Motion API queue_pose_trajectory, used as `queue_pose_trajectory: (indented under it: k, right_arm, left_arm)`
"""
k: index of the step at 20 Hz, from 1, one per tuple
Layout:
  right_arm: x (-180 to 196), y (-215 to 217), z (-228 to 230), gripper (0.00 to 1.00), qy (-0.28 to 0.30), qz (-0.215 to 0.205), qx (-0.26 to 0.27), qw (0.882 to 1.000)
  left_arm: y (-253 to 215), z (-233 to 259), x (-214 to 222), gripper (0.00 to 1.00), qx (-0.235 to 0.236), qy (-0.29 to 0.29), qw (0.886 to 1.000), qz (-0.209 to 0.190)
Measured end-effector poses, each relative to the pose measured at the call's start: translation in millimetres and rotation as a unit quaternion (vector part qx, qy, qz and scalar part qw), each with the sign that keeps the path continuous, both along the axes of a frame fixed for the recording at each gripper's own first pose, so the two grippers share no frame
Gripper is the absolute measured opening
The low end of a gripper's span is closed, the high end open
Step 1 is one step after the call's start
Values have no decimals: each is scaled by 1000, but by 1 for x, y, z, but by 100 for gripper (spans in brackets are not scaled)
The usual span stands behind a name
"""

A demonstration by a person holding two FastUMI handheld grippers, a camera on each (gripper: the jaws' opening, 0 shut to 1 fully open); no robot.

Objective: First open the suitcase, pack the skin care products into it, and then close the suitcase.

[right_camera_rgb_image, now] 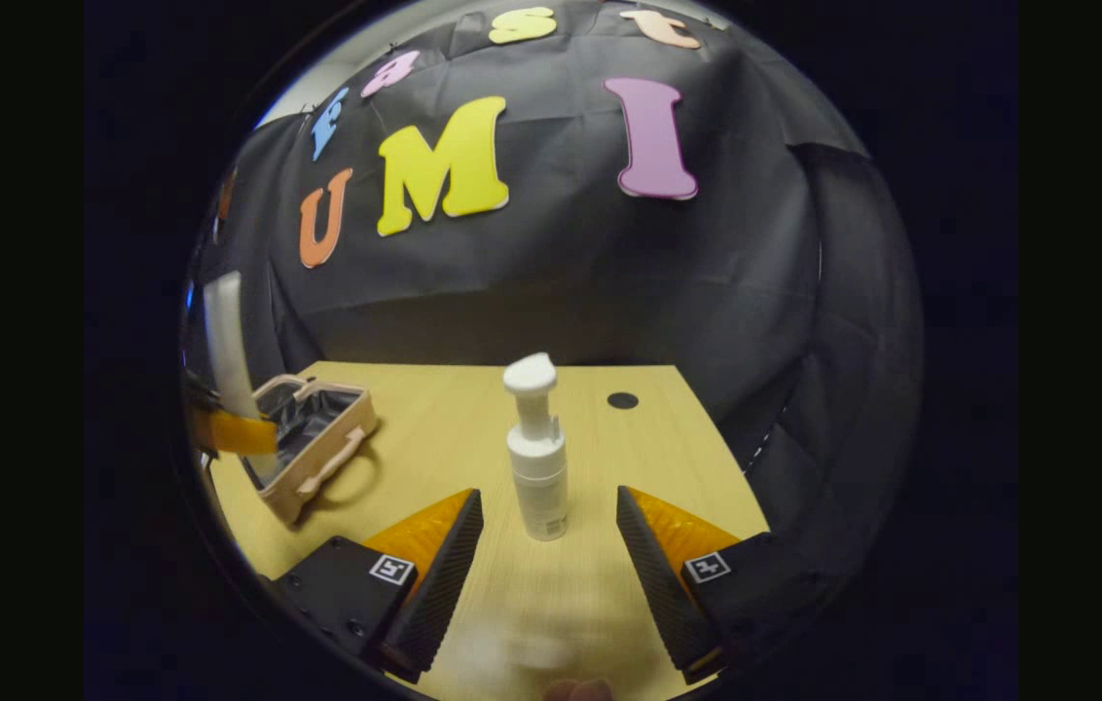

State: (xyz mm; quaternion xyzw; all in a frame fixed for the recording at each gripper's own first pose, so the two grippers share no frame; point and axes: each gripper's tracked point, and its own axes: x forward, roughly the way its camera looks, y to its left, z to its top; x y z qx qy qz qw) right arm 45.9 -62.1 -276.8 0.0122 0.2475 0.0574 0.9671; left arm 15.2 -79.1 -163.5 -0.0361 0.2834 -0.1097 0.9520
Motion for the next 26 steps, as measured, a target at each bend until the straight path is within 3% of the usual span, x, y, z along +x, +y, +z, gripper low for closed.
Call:
queue_pose_trajectory:
  k: [3, 4, 5, 11, 15, 17, 20, 26]
  right_arm:
    - [21, 4, -25, 84, 17, -4, 21, 1000]
    - [29, 6, -31, 83, 21, -6, 27, 999]
    - [37, 7, -36, 83, 23, -8, 30, 999]
    - [62, 14, -65, 82, 40, -10, 32, 999]
    - [75, 18, -71, 75, 42, -11, 32, 999]
    - [76, 19, -80, 62, 51, -12, 29, 998]
    - [78, 18, -78, 51, 50, -15, 9, 999]
    - [72, 37, -20, 46, 37, -3, 21, 999]
  left_arm:
    - [19, 0, -12, 43, 7, 14, 1000, 25]
    - [24, -1, -16, 51, 3, 21, 999, 36]
    - [28, 0, -19, 43, 0, 25, 999, 47]
    - [45, 5, -33, 43, 4, 36, 997, 74]
    - [64, 7, -41, 43, 9, 39, 995, 93]
    - [75, 6, -44, 43, 8, 43, 993, 105]
    - [93, 7, -45, 43, 7, 44, 992, 119]
    - [146, 9, -32, 44, -2, 44, 993, 110]
